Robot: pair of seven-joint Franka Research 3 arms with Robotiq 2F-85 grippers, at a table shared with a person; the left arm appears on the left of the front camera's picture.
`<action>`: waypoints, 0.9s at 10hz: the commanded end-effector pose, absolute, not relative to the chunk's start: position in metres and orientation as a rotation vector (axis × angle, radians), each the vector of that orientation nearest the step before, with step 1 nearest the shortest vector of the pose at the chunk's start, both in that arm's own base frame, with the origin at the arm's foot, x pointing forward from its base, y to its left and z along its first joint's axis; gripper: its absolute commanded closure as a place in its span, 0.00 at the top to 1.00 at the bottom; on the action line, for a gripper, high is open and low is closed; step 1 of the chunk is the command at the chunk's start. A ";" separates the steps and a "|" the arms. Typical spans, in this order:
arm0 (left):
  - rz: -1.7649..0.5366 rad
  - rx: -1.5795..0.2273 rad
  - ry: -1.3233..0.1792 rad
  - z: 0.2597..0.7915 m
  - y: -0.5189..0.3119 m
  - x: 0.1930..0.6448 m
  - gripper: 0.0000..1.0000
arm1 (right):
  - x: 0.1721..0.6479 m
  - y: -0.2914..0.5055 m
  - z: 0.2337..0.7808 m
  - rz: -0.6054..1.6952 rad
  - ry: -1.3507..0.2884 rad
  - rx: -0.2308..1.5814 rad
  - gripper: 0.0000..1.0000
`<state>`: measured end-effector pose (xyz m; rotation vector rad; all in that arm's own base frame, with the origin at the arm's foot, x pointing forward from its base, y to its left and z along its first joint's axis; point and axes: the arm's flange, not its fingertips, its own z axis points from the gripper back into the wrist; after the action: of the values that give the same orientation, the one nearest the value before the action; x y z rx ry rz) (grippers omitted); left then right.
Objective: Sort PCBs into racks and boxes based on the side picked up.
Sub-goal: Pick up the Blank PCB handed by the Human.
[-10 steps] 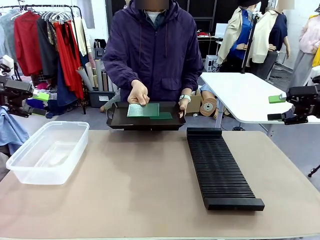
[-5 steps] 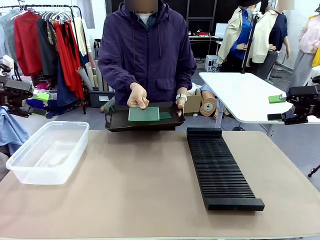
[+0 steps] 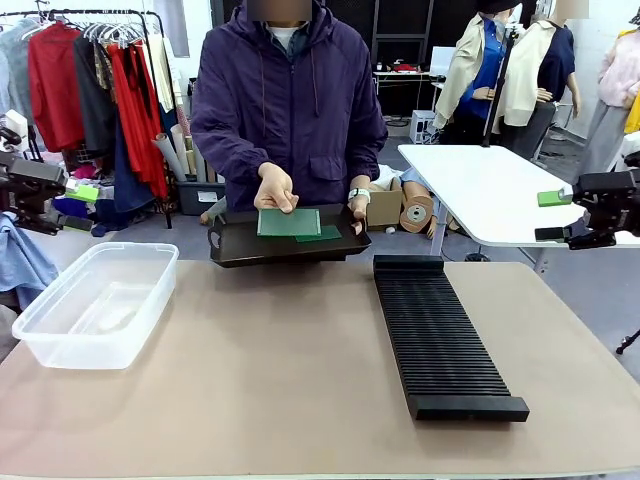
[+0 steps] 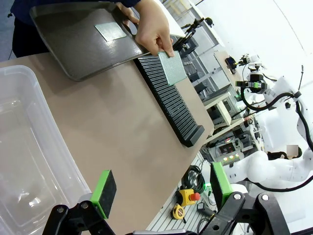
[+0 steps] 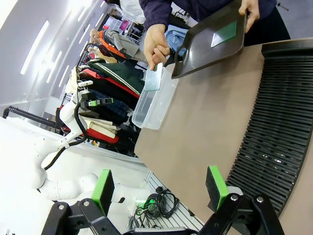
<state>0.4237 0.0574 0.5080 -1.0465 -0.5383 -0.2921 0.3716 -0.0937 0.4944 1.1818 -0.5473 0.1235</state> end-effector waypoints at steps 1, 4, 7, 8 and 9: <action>-0.294 -1.055 -0.535 0.508 0.058 0.423 1.00 | 0.372 -0.093 0.496 0.121 -0.552 1.193 1.00; -0.294 -1.055 -0.535 0.508 0.058 0.423 1.00 | 0.379 -0.087 0.490 0.093 -0.568 1.172 1.00; -0.294 -1.055 -0.535 0.508 0.058 0.423 1.00 | 0.398 -0.055 0.470 0.092 -0.605 1.192 1.00; -0.294 -1.055 -0.535 0.508 0.058 0.423 1.00 | 0.403 -0.046 0.466 0.100 -0.608 1.200 1.00; -0.294 -1.055 -0.535 0.508 0.058 0.423 1.00 | 0.409 -0.034 0.459 0.115 -0.601 1.203 1.00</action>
<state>0.4237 0.0574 0.5079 -1.0465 -0.5379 -0.2918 0.4017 -0.0454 0.4669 1.1986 -0.5591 0.0904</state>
